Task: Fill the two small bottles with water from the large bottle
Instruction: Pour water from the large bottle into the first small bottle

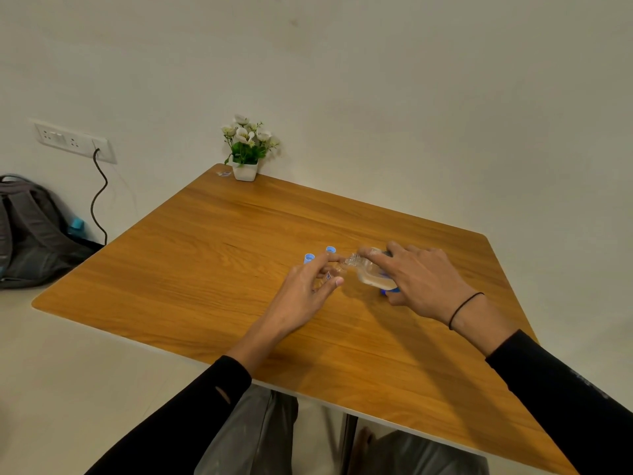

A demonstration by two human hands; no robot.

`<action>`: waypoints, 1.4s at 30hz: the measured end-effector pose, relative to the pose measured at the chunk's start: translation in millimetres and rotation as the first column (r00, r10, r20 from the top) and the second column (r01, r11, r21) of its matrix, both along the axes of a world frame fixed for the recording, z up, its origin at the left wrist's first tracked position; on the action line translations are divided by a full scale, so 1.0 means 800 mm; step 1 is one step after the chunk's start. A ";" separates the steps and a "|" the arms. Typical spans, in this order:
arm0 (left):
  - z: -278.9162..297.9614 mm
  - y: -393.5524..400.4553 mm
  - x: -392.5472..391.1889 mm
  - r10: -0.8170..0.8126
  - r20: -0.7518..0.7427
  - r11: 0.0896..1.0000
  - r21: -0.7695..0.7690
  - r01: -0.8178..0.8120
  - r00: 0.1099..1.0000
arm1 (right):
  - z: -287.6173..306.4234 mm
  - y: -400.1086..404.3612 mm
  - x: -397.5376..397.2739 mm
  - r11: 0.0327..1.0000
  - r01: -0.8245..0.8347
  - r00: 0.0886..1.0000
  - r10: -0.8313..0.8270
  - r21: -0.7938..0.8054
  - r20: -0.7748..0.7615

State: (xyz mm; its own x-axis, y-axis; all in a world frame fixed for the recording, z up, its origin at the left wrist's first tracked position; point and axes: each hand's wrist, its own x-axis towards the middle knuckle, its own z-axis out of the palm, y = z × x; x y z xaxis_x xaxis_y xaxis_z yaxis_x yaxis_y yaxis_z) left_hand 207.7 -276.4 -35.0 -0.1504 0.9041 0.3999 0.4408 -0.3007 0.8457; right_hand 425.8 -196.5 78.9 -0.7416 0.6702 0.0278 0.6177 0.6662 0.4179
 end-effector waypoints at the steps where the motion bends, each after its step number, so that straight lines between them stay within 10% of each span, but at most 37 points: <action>1: 0.000 0.000 0.000 0.002 0.001 1.000 -0.001 -0.002 1.000 | 0.000 0.000 0.000 1.000 -0.001 1.000 0.001 0.002 0.002; 42: 0.008 0.000 0.004 0.010 -0.008 0.998 0.064 -0.009 1.000 | 0.010 -0.002 0.001 1.000 -0.016 1.000 0.016 0.023 0.001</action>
State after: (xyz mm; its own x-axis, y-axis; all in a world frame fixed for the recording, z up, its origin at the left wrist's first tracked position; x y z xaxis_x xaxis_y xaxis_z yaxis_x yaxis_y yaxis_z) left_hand 210.8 -276.5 -28.6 -0.1554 0.8754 0.4578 0.4506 -0.3496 0.8214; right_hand 426.9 -198.3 87.0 -0.7525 0.6572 0.0427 0.6066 0.6665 0.4334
